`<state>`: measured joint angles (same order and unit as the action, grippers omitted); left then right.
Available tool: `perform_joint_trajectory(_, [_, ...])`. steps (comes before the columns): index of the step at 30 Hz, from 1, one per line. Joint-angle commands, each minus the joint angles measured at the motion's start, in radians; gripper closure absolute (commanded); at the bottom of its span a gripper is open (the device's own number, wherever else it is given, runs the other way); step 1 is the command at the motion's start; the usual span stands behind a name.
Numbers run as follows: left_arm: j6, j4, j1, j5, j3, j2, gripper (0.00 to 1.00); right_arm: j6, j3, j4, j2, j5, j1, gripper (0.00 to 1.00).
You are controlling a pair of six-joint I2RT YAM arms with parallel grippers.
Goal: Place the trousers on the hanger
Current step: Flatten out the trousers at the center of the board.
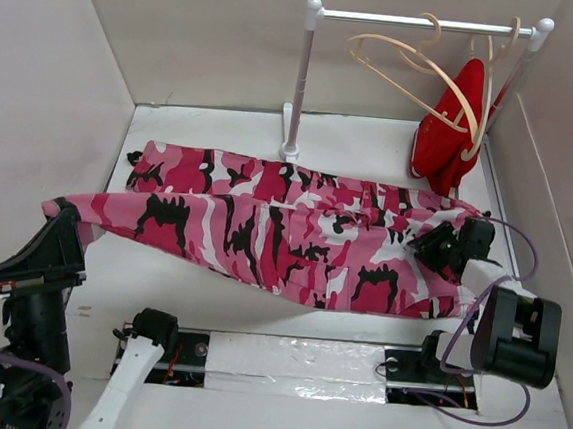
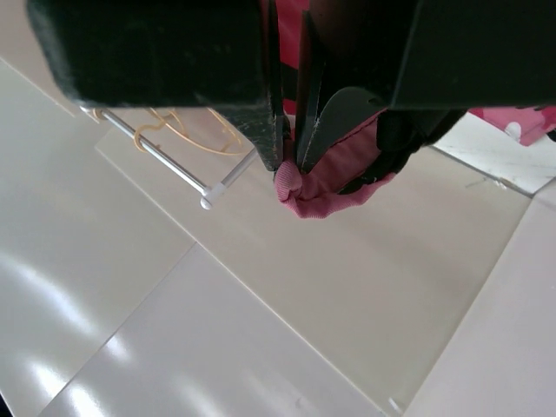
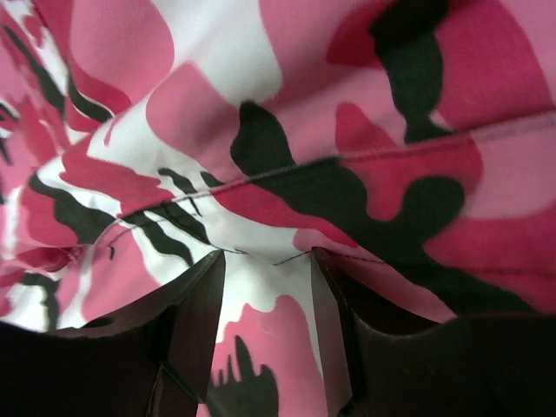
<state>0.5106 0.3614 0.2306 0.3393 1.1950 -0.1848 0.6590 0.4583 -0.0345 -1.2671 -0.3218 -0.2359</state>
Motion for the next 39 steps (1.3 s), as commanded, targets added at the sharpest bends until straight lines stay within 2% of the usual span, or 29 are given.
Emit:
perform_joint_trajectory(1, [-0.087,-0.026,0.044,0.056,-0.015,0.036,1.00,0.034,0.069,0.113,-0.070,-0.091,-0.040,0.51])
perform_joint_trajectory(7, [-0.106,-0.027,0.081,0.020,-0.075,0.116,1.00,0.038,0.170,0.148,-0.167,-0.091,-0.069,0.53])
perform_joint_trajectory(11, [-0.104,-0.039,0.111,-0.029,-0.115,0.148,1.00,-0.025,0.264,0.062,-0.186,-0.137,-0.069,0.66])
perform_joint_trajectory(14, [-0.096,-0.059,0.121,-0.068,-0.173,0.179,1.00,-0.033,0.214,0.035,-0.027,-0.091,-0.069,0.73])
perform_joint_trajectory(15, [-0.087,-0.088,0.133,-0.080,-0.208,0.182,1.00,-0.029,0.180,-0.034,0.083,-0.027,-0.078,0.75])
perform_joint_trajectory(16, [-0.089,-0.088,0.133,-0.080,-0.225,0.182,1.00,-0.024,0.180,-0.060,0.084,0.018,-0.079,0.82])
perform_joint_trajectory(17, [-0.090,-0.098,0.133,-0.080,-0.241,0.182,1.00,-0.016,0.160,-0.092,0.194,0.061,-0.079,0.88])
perform_joint_trajectory(19, [-0.092,-0.111,0.159,-0.082,-0.273,0.212,1.00,0.008,0.090,-0.164,0.289,0.175,-0.101,1.00])
perform_joint_trajectory(21, [-0.099,-0.124,0.174,-0.074,-0.296,0.225,1.00,0.008,0.009,-0.208,0.386,0.208,-0.144,1.00])
perform_joint_trajectory(24, [-0.103,-0.122,0.203,-0.053,-0.308,0.237,1.00,0.014,-0.056,-0.213,0.390,0.192,-0.244,1.00])
perform_joint_trajectory(25, [-0.104,-0.122,0.204,-0.048,-0.313,0.240,1.00,0.025,-0.058,-0.205,0.368,0.202,-0.258,0.97])
perform_joint_trajectory(27, [-0.103,-0.118,0.226,-0.042,-0.314,0.243,1.00,0.033,-0.035,-0.186,0.310,0.245,-0.281,0.83])
perform_joint_trajectory(28, [-0.103,-0.116,0.227,-0.045,-0.316,0.243,1.00,0.019,0.008,-0.180,0.234,0.294,-0.290,0.61])
perform_joint_trajectory(30, [-0.104,-0.114,0.237,-0.049,-0.325,0.245,1.00,-0.013,0.075,-0.218,0.149,0.355,-0.309,0.37])
perform_joint_trajectory(32, [-0.098,-0.110,0.246,-0.048,-0.336,0.254,1.00,-0.048,0.150,-0.254,0.054,0.414,-0.309,0.20])
perform_joint_trajectory(36, [-0.098,-0.116,0.246,-0.034,-0.365,0.265,1.00,-0.038,0.161,-0.206,0.017,0.383,-0.309,0.18])
perform_joint_trajectory(39, [-0.100,-0.116,0.256,-0.019,-0.371,0.266,1.00,-0.048,0.223,-0.221,-0.061,0.351,-0.300,0.30])
